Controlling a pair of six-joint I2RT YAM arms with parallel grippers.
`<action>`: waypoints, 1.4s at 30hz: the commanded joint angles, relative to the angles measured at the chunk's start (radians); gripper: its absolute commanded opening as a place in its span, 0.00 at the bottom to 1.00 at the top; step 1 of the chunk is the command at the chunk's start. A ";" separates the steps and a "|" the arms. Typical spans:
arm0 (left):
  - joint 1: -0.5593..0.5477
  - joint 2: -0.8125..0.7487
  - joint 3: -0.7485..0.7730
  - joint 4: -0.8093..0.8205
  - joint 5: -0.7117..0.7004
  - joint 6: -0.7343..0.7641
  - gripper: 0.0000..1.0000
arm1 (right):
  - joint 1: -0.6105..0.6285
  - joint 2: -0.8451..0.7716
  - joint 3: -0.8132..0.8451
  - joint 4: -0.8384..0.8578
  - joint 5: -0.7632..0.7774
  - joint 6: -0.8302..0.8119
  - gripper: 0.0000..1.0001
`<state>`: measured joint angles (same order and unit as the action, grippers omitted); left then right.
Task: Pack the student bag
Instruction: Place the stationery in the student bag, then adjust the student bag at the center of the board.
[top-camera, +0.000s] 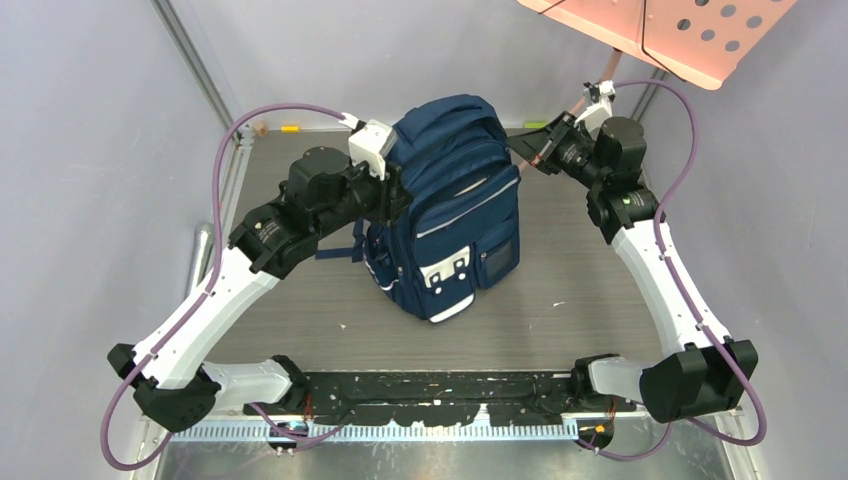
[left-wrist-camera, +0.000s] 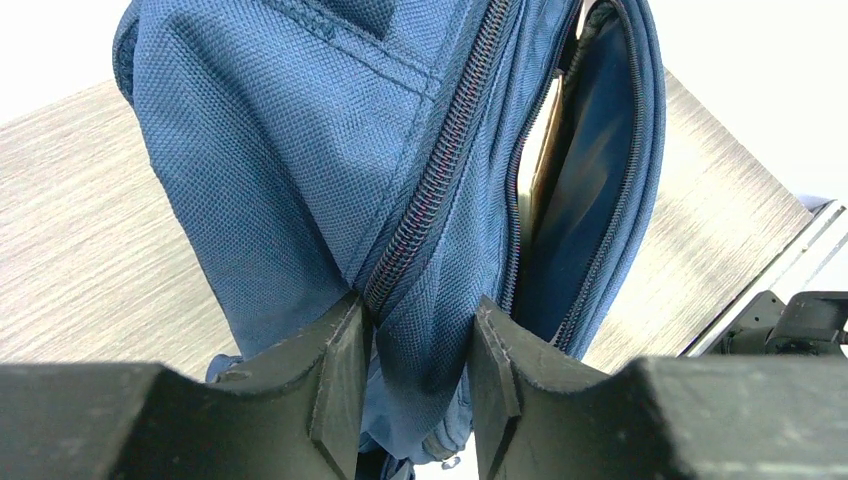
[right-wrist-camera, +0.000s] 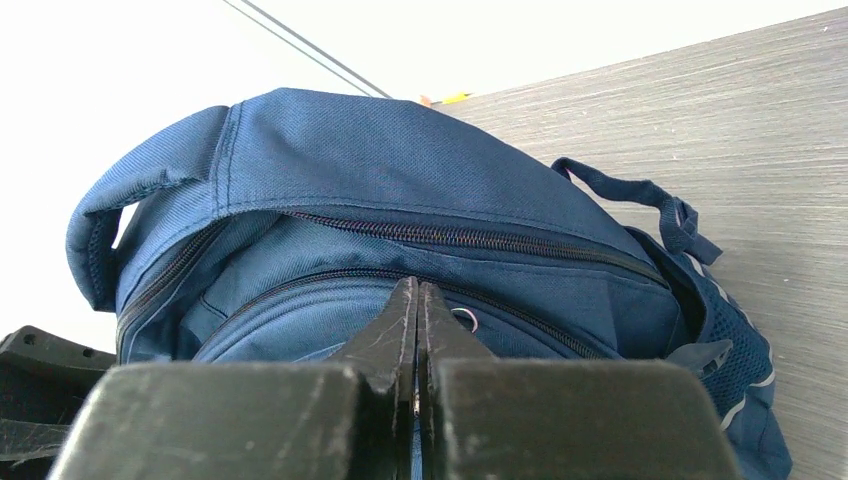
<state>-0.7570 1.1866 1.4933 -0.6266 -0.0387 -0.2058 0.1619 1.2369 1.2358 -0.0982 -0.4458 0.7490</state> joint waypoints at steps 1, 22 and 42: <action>0.001 -0.024 -0.004 0.023 0.015 0.007 0.39 | 0.005 -0.017 0.031 0.007 -0.003 -0.049 0.01; 0.368 -0.036 0.076 -0.065 0.474 0.557 0.00 | 0.009 -0.255 -0.204 0.018 0.185 -0.060 0.70; 0.383 -0.123 -0.016 -0.131 0.425 0.561 0.00 | 0.176 -0.255 -0.380 0.370 0.186 0.171 0.72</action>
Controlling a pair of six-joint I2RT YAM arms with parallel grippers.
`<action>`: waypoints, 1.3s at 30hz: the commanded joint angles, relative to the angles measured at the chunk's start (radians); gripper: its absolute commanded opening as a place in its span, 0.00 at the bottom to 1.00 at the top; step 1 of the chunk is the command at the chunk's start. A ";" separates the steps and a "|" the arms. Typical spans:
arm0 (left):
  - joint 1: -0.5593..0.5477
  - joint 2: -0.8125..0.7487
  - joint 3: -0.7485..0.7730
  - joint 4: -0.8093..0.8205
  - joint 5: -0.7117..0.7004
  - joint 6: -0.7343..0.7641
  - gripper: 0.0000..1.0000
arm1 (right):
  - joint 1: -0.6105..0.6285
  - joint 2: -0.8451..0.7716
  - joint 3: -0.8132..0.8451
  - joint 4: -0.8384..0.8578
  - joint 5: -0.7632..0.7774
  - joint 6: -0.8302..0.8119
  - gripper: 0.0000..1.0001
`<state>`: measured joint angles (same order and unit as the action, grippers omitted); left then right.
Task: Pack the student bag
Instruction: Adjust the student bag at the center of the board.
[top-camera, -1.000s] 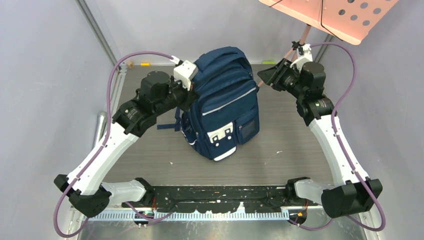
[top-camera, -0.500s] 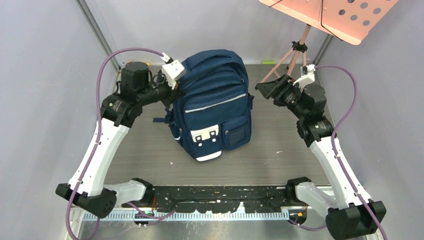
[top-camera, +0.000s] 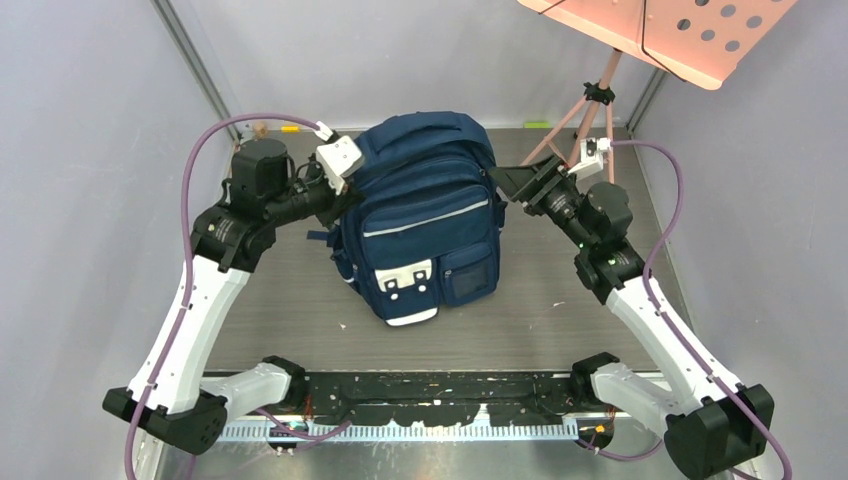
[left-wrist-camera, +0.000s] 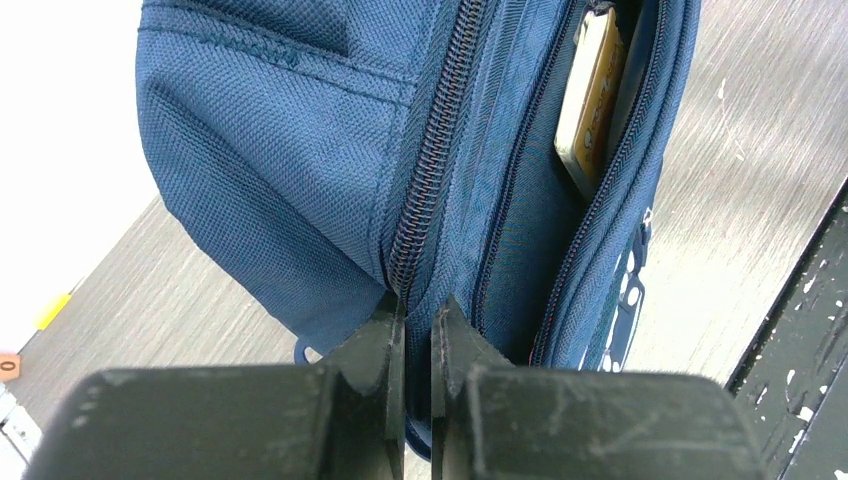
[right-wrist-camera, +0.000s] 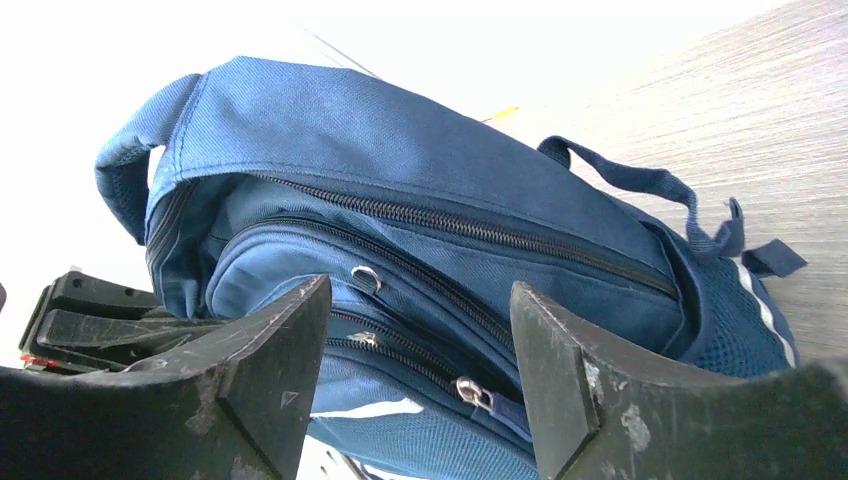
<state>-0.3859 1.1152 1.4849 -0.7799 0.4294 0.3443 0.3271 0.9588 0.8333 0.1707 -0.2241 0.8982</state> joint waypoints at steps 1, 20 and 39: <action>0.012 -0.053 -0.009 0.020 -0.045 0.013 0.00 | 0.013 0.028 0.027 0.104 -0.041 0.026 0.71; 0.012 -0.067 -0.016 0.006 -0.055 0.016 0.00 | 0.127 0.128 0.194 -0.122 0.109 -0.265 0.48; 0.012 0.001 0.015 0.094 -0.072 -0.042 0.00 | 0.269 0.137 0.350 -0.134 0.137 -0.347 0.01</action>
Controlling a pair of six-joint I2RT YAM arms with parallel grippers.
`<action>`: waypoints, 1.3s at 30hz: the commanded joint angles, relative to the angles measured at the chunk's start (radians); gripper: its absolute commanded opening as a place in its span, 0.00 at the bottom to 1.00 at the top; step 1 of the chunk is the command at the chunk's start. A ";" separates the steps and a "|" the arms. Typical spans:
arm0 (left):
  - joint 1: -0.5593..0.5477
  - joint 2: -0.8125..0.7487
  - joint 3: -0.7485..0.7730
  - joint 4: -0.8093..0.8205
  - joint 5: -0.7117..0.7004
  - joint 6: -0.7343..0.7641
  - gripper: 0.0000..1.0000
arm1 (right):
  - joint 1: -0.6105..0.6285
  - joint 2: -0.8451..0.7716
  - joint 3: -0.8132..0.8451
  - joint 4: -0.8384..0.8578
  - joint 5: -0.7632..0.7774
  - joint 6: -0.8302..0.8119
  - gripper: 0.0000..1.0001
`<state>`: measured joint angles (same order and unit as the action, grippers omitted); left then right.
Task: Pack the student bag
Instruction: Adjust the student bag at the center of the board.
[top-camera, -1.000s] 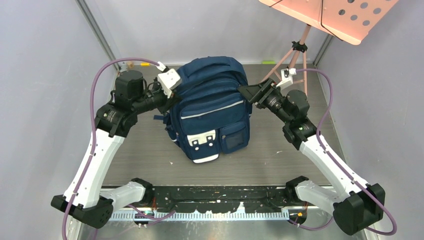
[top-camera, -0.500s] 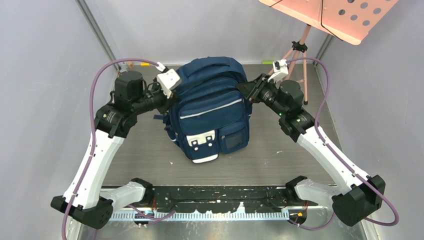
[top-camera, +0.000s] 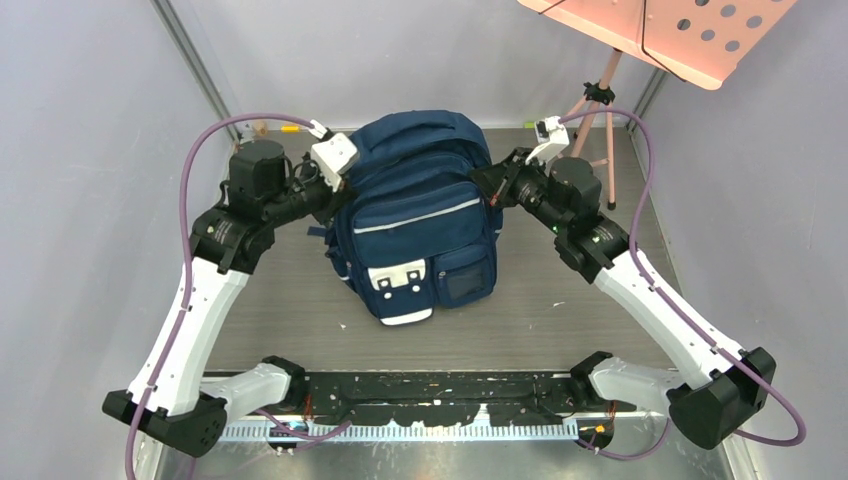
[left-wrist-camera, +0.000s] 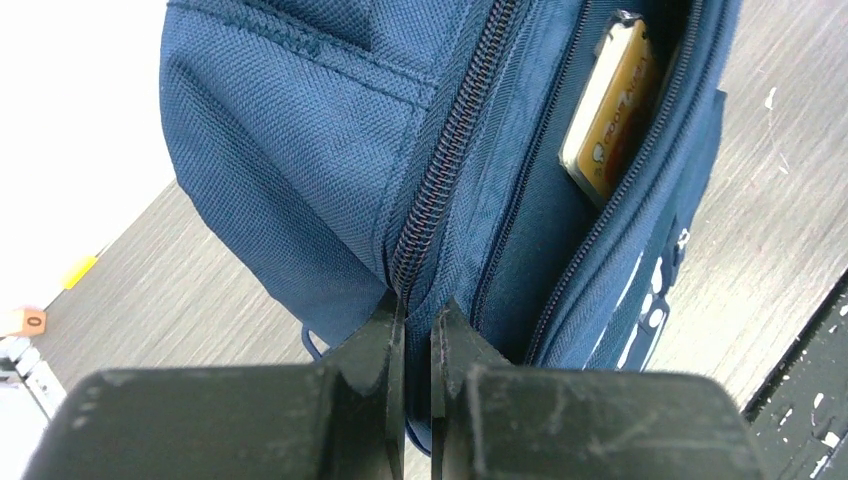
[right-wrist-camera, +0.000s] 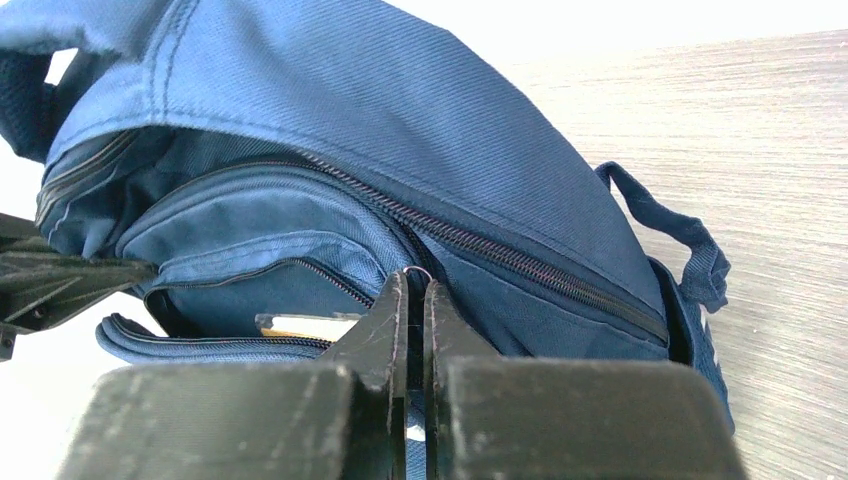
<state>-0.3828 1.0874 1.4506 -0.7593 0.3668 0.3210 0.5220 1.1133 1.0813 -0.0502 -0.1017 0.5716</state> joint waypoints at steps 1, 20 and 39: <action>0.009 0.039 0.061 0.085 0.007 -0.020 0.00 | 0.097 -0.006 0.111 0.087 0.030 -0.026 0.01; 0.079 -0.013 0.018 0.102 -0.086 0.132 0.00 | 0.056 -0.249 -0.068 -0.097 0.142 -0.153 0.77; 0.082 -0.042 0.004 0.066 -0.067 0.110 0.00 | 0.015 -0.435 -0.500 0.117 0.034 -0.465 0.65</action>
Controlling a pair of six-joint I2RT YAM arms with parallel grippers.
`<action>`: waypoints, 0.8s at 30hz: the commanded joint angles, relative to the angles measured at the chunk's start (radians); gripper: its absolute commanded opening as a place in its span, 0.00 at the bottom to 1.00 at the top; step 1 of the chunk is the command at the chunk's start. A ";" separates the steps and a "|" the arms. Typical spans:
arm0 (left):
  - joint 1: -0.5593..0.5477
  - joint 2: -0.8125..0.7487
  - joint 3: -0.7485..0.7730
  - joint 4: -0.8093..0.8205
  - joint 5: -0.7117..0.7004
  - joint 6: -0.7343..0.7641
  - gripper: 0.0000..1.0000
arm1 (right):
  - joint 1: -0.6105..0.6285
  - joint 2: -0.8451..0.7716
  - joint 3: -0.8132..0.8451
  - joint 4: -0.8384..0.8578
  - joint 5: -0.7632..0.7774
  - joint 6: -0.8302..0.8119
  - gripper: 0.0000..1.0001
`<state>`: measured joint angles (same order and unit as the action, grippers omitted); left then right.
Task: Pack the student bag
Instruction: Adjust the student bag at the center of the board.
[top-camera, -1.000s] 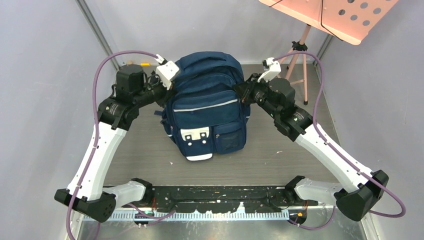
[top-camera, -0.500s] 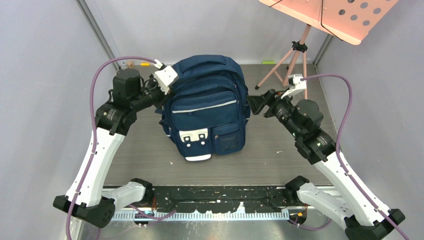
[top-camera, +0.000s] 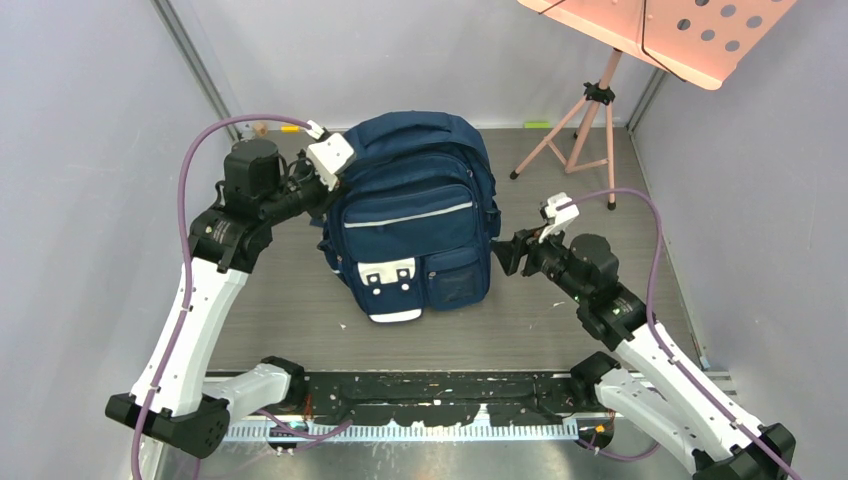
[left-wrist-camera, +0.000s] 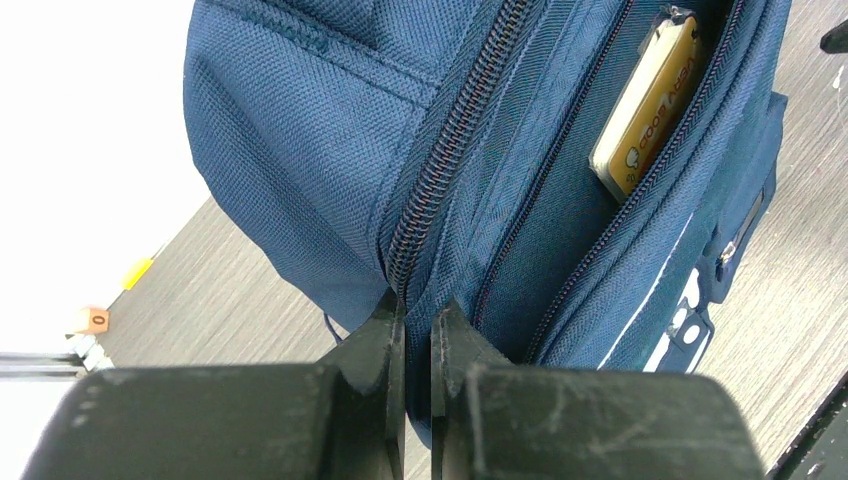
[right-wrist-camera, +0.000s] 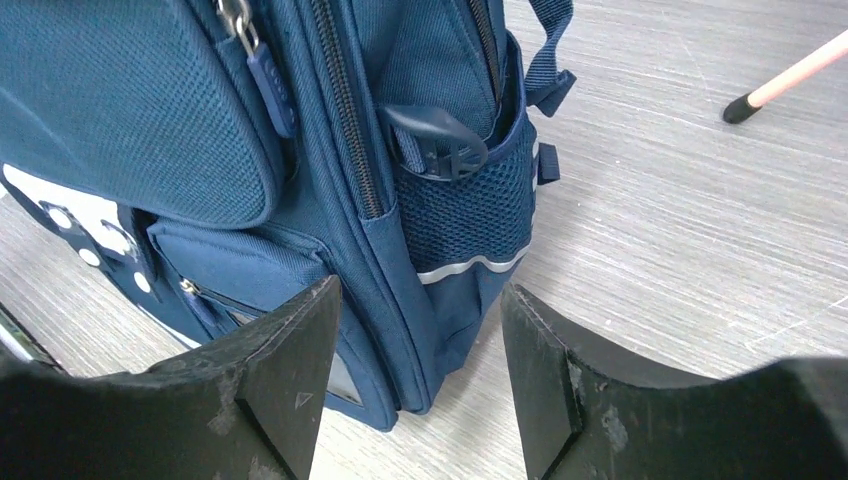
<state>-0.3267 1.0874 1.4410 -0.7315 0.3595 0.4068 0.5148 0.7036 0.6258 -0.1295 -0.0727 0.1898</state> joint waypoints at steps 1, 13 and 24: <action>0.026 -0.043 0.015 0.037 -0.057 0.022 0.00 | 0.029 -0.024 -0.063 0.233 0.022 -0.107 0.65; 0.026 -0.039 0.019 0.041 -0.047 0.019 0.00 | 0.127 0.087 -0.124 0.529 0.110 -0.272 0.65; 0.026 -0.043 0.023 0.038 -0.044 0.020 0.00 | 0.157 0.224 -0.125 0.737 0.125 -0.411 0.62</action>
<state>-0.3210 1.0843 1.4410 -0.7345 0.3626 0.4019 0.6540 0.8921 0.4889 0.4488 0.0368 -0.1478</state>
